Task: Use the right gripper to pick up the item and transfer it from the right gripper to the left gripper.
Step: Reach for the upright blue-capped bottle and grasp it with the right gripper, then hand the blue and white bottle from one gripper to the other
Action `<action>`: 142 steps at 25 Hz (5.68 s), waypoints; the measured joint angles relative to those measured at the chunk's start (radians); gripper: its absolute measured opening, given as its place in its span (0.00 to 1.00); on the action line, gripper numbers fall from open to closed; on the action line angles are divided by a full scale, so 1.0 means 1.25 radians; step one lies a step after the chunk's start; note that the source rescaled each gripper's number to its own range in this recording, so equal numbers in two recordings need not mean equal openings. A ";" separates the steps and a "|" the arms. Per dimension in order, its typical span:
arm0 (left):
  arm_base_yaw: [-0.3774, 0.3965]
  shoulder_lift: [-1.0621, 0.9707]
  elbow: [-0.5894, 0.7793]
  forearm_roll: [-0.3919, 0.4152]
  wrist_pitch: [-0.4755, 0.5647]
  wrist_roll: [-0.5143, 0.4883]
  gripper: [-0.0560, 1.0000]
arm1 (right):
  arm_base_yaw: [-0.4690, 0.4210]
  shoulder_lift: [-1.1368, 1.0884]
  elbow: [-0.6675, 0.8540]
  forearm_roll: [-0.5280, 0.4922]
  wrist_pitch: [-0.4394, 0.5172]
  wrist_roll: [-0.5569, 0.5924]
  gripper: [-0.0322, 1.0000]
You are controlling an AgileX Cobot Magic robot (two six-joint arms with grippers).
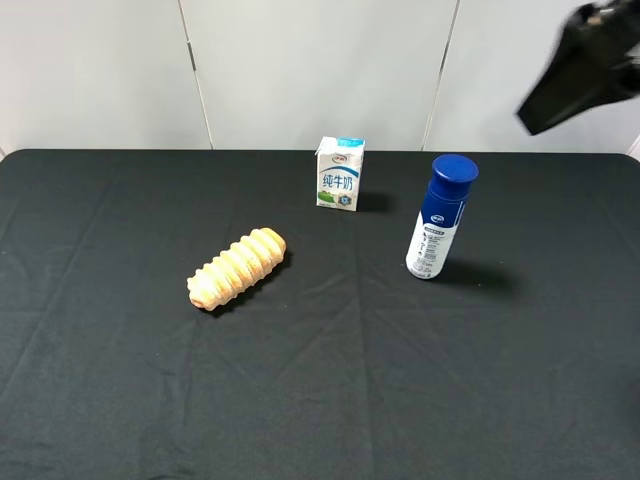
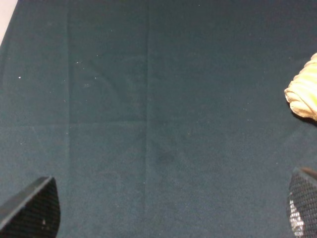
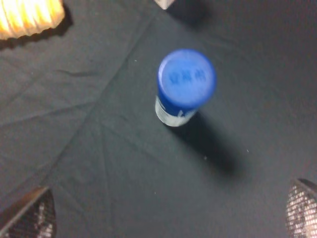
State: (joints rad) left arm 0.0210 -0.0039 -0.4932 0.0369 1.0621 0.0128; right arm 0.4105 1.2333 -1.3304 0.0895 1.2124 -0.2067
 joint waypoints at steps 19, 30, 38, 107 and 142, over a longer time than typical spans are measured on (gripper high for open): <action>0.000 0.000 0.000 0.000 0.000 0.000 0.83 | 0.007 0.273 -0.169 0.013 0.001 -0.013 1.00; 0.000 0.000 0.000 0.000 0.000 0.000 0.83 | 0.007 0.358 -0.174 -0.041 0.000 0.031 1.00; 0.000 0.000 0.000 0.000 0.000 0.000 0.83 | 0.007 0.409 -0.175 -0.049 -0.001 0.035 1.00; 0.000 0.000 0.004 0.000 -0.005 0.000 0.83 | 0.007 0.562 -0.141 -0.044 -0.019 0.030 0.05; 0.000 0.000 0.004 0.000 -0.006 0.000 0.83 | 0.061 0.320 -0.168 0.082 0.015 0.054 0.05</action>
State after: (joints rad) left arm 0.0210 -0.0039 -0.4885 0.0366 1.0549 0.0128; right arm 0.4870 1.6334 -1.5404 0.1916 1.2311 -0.1391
